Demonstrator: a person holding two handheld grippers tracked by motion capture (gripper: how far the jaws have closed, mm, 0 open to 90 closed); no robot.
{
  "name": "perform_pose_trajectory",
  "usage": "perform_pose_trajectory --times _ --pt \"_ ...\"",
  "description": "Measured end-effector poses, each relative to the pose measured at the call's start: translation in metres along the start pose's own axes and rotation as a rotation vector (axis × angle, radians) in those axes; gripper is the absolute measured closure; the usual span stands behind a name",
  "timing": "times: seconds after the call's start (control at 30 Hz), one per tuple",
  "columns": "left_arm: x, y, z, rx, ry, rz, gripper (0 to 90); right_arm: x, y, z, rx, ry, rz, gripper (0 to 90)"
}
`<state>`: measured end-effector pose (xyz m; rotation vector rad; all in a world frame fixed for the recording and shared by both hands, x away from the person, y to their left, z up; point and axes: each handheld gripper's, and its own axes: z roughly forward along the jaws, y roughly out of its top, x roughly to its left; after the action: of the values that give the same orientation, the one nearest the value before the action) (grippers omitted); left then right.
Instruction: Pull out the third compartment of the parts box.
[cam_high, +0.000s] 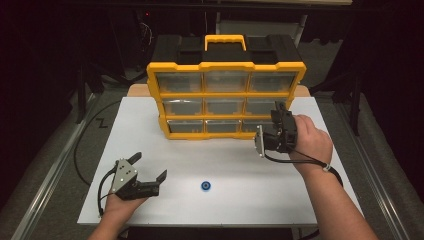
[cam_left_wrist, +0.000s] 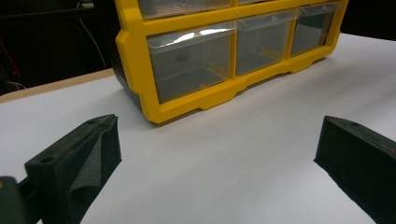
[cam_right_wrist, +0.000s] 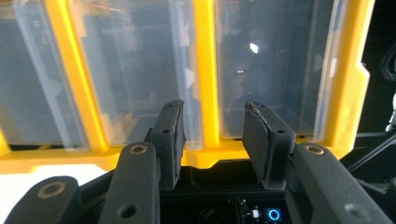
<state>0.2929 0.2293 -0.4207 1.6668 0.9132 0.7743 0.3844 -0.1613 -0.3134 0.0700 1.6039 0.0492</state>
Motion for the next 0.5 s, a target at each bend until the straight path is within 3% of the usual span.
perform_pose_trajectory --times 0.03,0.5 --pt "0.000 0.000 0.000 0.000 0.000 0.000 0.8 -0.003 0.001 0.001 -0.011 -0.014 -0.021 61.1" --pt "0.000 0.000 -0.001 -0.001 -0.001 0.000 0.8 -0.025 0.011 0.009 -0.022 -0.046 -0.028 63.5"
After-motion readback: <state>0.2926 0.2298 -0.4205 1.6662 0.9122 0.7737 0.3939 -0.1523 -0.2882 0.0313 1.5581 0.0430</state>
